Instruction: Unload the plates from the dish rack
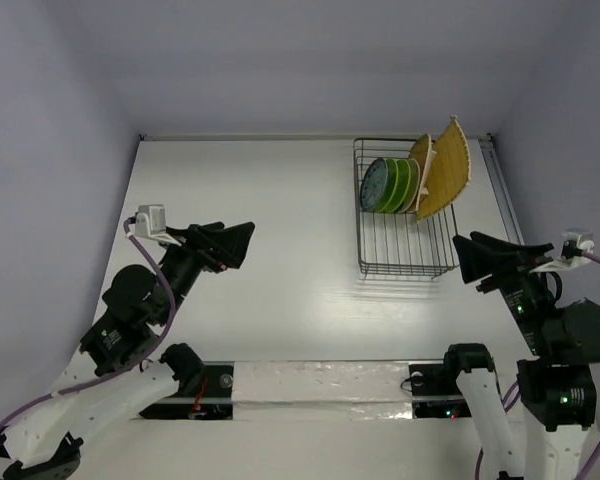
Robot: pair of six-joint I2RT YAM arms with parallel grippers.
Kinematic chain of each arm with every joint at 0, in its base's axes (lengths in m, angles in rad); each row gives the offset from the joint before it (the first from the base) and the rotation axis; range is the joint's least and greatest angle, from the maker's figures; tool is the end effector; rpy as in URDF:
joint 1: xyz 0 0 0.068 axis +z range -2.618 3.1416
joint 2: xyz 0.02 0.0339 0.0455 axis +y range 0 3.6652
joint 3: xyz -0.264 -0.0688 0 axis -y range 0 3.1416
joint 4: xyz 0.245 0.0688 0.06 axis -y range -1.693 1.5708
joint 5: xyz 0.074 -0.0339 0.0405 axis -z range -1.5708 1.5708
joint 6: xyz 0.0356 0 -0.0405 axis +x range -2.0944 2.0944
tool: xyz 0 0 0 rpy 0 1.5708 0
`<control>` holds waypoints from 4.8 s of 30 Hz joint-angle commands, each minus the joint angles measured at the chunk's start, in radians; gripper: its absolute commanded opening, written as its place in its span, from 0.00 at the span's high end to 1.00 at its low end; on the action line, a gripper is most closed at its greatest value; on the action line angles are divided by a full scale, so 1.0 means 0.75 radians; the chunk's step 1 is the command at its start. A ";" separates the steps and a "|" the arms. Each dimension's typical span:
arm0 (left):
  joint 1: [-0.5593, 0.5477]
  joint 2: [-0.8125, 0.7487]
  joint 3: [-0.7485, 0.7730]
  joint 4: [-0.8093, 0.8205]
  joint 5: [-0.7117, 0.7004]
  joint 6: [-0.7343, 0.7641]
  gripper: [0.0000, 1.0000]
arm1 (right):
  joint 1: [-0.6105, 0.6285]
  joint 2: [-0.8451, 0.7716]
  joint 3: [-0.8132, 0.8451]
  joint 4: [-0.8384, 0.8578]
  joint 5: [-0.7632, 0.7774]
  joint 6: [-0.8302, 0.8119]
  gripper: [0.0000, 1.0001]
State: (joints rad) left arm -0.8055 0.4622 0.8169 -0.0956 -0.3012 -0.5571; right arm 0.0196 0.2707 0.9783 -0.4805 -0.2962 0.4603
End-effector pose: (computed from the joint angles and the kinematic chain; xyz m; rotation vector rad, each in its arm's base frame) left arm 0.0748 -0.0626 0.4002 -0.0977 1.3837 -0.9535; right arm 0.0179 0.0107 0.4133 0.0481 1.3784 0.6015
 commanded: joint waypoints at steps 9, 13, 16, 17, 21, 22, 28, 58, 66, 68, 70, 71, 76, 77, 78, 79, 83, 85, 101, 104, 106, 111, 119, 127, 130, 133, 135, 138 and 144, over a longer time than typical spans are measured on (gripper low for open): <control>-0.006 -0.035 -0.128 -0.051 -0.005 0.144 0.01 | -0.008 0.187 0.088 -0.051 0.045 -0.057 1.00; -0.006 -0.074 -0.106 -0.083 0.013 0.170 0.21 | -0.008 0.334 0.086 0.016 -0.002 -0.041 1.00; -0.006 -0.086 -0.056 -0.146 -0.007 0.223 0.76 | 0.023 0.463 0.111 0.060 0.002 -0.035 1.00; -0.006 -0.089 -0.038 -0.161 -0.018 0.238 0.86 | 0.053 0.498 0.123 0.070 0.016 -0.037 1.00; -0.006 -0.074 -0.066 -0.198 -0.081 0.268 1.00 | 0.382 0.743 0.250 0.082 0.370 -0.076 1.00; -0.006 -0.072 -0.083 -0.194 -0.099 0.262 1.00 | 0.442 0.891 0.295 0.042 0.540 -0.090 1.00; -0.006 -0.080 -0.089 -0.247 -0.163 0.258 1.00 | 0.512 1.275 0.554 -0.022 0.857 -0.192 0.92; 0.031 -0.021 -0.097 -0.220 -0.097 0.274 0.63 | 0.436 2.149 1.001 -0.104 0.927 -0.270 0.66; 0.057 -0.017 -0.097 -0.214 -0.097 0.279 0.63 | 0.424 2.206 1.003 -0.090 0.947 -0.262 0.75; 0.057 -0.021 -0.097 -0.212 -0.093 0.277 0.63 | 0.424 2.202 1.003 -0.081 0.961 -0.264 0.82; 0.072 -0.023 -0.099 -0.206 -0.081 0.279 0.63 | 0.424 2.202 1.019 -0.089 0.980 -0.276 0.85; 0.072 -0.021 -0.099 -0.206 -0.077 0.279 0.63 | 0.424 2.204 1.025 -0.092 0.990 -0.284 0.89; 0.084 -0.021 -0.099 -0.200 -0.067 0.285 0.63 | 0.424 2.159 1.056 -0.112 1.041 -0.313 0.95; 0.098 -0.021 -0.099 -0.200 -0.065 0.285 0.63 | 0.424 2.149 1.062 -0.114 1.051 -0.319 0.96; 0.098 -0.023 -0.101 -0.196 -0.057 0.285 0.63 | 0.424 2.135 1.068 -0.116 1.058 -0.327 0.97; 0.111 -0.021 -0.101 -0.190 -0.044 0.289 0.63 | 0.424 2.106 1.070 -0.112 1.058 -0.333 0.97; 0.139 -0.015 -0.103 -0.181 -0.012 0.291 0.62 | 0.424 2.022 1.087 -0.108 1.062 -0.342 0.99; 0.151 -0.015 -0.103 -0.179 -0.001 0.295 0.62 | 0.436 1.987 1.097 -0.108 1.058 -0.342 1.00; 0.207 -0.045 -0.103 -0.177 -0.028 0.293 0.62 | 0.769 1.701 0.944 0.102 0.561 -0.225 1.00; 0.207 -0.068 -0.103 -0.183 -0.061 0.285 0.62 | 0.890 1.811 0.911 0.196 0.461 -0.160 1.00; 0.207 -0.080 -0.105 -0.188 -0.085 0.279 0.62 | 0.974 1.880 0.905 0.256 0.414 -0.105 1.00; 0.207 -0.119 -0.107 -0.200 -0.122 0.268 0.62 | 1.076 2.018 0.845 0.317 0.332 -0.043 1.00; 0.219 -0.103 -0.105 -0.183 -0.091 0.274 0.62 | 1.154 2.048 0.484 0.452 0.240 0.031 1.00; 0.231 -0.101 -0.110 -0.183 -0.075 0.274 0.62 | 1.189 2.114 0.373 0.457 0.284 0.043 1.00; 0.231 -0.095 -0.110 -0.181 -0.071 0.274 0.62 | 1.189 2.165 0.371 0.430 0.289 0.037 0.86; 0.231 -0.093 -0.110 -0.183 -0.069 0.274 0.62 | 1.189 2.181 0.346 0.436 0.305 0.031 0.78; 0.231 -0.095 -0.110 -0.188 -0.073 0.272 0.62 | 1.189 2.171 0.336 0.438 0.340 0.031 0.72; 0.231 -0.097 -0.112 -0.186 -0.071 0.272 0.62 | 1.189 2.151 0.332 0.432 0.362 0.031 0.62; 0.231 -0.095 -0.110 -0.190 -0.073 0.272 0.62 | 1.189 2.012 0.340 0.373 0.434 0.018 0.47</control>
State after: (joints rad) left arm -0.6380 0.3836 0.7456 -0.2737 -0.3592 -0.3508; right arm 0.9047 1.8877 1.2266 -0.2073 -0.0273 0.4858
